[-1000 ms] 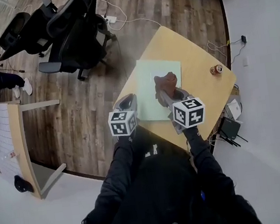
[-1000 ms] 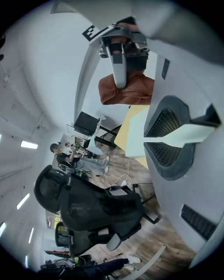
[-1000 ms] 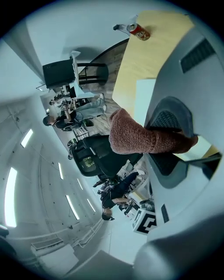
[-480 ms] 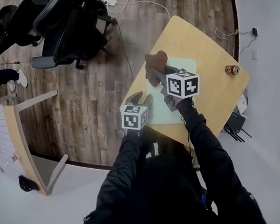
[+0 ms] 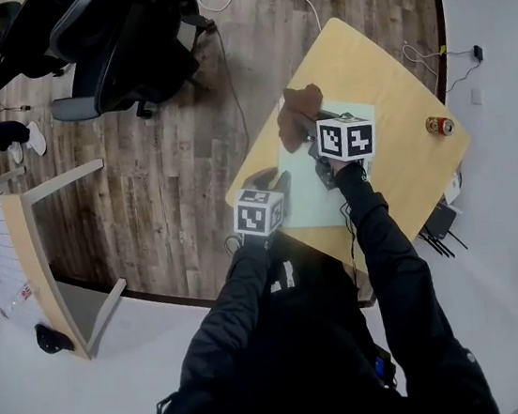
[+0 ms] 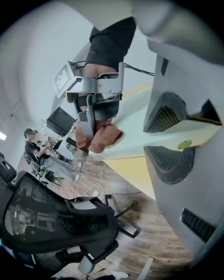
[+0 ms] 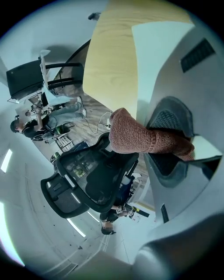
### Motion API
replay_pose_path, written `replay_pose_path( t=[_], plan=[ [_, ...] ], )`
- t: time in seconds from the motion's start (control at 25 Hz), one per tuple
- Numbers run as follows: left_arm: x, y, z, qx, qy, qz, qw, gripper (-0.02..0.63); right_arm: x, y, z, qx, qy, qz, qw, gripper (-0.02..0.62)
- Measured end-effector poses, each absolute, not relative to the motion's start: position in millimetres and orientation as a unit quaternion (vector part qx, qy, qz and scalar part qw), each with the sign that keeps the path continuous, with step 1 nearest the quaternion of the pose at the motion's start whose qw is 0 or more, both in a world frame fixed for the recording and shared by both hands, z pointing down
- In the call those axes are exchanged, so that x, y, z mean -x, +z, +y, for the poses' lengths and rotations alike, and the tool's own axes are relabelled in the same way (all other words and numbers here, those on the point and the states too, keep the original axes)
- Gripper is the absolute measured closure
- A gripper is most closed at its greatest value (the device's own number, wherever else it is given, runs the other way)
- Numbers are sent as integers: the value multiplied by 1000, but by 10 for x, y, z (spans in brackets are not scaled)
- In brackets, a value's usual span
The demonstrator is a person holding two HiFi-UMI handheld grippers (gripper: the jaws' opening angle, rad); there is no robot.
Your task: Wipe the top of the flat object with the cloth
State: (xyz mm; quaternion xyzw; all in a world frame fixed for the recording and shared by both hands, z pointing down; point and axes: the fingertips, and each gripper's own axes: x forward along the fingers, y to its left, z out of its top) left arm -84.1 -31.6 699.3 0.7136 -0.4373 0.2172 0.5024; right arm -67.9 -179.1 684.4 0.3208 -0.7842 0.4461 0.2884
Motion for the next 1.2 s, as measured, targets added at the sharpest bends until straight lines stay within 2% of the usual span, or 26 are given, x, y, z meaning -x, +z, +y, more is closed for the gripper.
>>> replay_pose_path(
  t=[1.2],
  plan=[
    [829, 6994, -315, -706, 238, -440, 502, 489, -1170, 6781, -2050, -457, 421, -725, 297, 485]
  ],
)
